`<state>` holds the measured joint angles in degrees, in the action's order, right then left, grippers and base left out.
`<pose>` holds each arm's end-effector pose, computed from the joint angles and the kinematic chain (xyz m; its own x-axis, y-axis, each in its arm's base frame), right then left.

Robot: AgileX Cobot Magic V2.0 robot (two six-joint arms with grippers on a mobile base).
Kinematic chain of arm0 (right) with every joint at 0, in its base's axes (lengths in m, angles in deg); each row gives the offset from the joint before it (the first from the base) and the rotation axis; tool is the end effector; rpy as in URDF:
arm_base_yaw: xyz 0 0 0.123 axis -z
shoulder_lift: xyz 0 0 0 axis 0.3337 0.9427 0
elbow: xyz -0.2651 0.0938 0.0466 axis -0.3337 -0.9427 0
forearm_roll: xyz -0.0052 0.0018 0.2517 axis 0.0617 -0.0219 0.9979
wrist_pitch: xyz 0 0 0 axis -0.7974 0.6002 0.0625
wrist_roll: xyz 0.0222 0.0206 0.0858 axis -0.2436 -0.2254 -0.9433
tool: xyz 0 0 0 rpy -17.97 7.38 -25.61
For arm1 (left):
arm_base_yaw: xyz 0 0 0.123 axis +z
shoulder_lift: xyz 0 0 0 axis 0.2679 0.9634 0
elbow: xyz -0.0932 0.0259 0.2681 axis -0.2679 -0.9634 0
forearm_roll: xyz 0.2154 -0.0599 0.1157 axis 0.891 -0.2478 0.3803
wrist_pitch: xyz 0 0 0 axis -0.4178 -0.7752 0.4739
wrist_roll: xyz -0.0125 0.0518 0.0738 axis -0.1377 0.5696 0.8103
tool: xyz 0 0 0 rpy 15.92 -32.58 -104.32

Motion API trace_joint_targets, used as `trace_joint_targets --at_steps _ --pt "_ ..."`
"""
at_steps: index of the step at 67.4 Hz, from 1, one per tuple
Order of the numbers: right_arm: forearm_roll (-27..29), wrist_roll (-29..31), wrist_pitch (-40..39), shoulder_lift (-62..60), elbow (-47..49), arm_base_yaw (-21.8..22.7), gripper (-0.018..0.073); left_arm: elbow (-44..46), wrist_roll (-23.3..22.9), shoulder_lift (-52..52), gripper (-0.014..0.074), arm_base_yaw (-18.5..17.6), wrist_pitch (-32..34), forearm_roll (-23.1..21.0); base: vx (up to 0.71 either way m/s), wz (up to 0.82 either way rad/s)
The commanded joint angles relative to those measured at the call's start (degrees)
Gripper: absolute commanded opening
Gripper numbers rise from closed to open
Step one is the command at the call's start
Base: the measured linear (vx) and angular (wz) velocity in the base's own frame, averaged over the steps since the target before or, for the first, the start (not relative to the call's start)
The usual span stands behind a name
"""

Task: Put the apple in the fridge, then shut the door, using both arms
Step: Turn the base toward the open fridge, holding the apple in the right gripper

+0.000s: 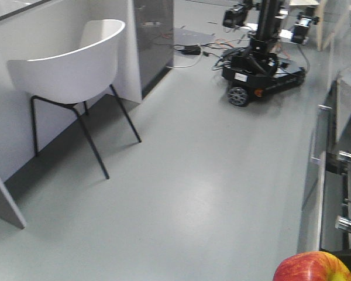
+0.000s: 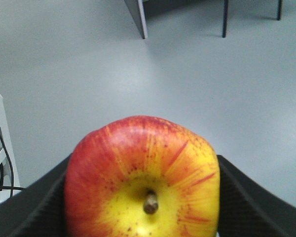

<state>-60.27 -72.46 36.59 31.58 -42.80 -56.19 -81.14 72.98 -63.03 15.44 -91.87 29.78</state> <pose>0.0646 0.0677 0.3230 -0.5558 -0.3801 -0.7393 -0.6765 0.7236 0.1366 0.0567 -0.0003 0.1985 -0.0032 -0.0916 -0.9958 0.0028 0.9958 -0.0916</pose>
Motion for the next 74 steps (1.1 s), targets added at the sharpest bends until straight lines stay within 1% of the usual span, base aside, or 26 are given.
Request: trace_joint_targets --at_steps 1,74 --pt "0.93 0.38 -3.77 -0.17 1.59 -0.05 0.0169 -1.64 -0.12 -0.92 -0.0006 0.16 4.41 -0.49 0.00 0.40" --pt "0.93 0.38 -3.78 -0.17 1.59 -0.05 0.0169 -1.64 -0.12 -0.92 -0.0006 0.16 4.41 -0.49 0.00 0.38"
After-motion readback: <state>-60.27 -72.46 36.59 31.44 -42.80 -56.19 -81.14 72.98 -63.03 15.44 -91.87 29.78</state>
